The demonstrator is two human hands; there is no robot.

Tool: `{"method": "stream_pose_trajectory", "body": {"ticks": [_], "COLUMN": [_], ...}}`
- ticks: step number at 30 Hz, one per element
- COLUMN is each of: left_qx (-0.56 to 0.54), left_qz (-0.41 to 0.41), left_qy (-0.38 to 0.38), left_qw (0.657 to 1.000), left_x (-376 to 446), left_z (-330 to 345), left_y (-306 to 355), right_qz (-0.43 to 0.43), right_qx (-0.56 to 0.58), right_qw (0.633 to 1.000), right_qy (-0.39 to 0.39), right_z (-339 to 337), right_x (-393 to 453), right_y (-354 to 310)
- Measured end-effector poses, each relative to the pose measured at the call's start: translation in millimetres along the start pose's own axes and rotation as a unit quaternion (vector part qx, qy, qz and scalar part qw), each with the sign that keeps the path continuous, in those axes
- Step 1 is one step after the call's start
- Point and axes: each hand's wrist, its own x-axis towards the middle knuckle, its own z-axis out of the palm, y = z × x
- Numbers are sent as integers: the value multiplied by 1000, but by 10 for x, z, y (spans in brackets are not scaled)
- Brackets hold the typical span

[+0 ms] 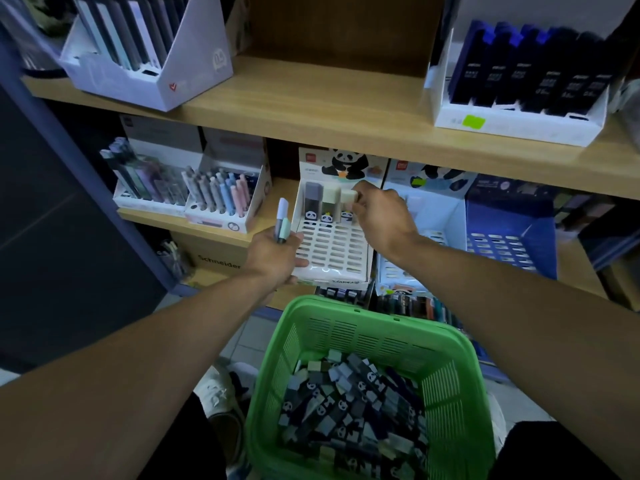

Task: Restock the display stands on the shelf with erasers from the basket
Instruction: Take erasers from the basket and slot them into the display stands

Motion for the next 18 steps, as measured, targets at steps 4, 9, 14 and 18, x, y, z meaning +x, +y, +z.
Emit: {"method": "stream_pose_trajectory", "body": {"ticks": [4,9,14,18], "left_qx": [0,13,17,27], "left_qz": [-16,-39,-49,-45], "left_qy": [-31,-80,-85,-91], "left_qw": [999,996,995,995], "left_x": [0,15,40,29], "left_z": [-21,-41,-37,-34], "left_y": [-31,-63,-84,-89], "right_qz": [6,10,37,74], "right_qx": [-24,-33,-93,-121], "right_qw": [1000,999,993,985], "right_qy": [-12,-28,-68,-96], "right_z": [55,98,85,69], "right_x": [60,159,303,472], "right_y": [-51,-14,-25,-100]}}
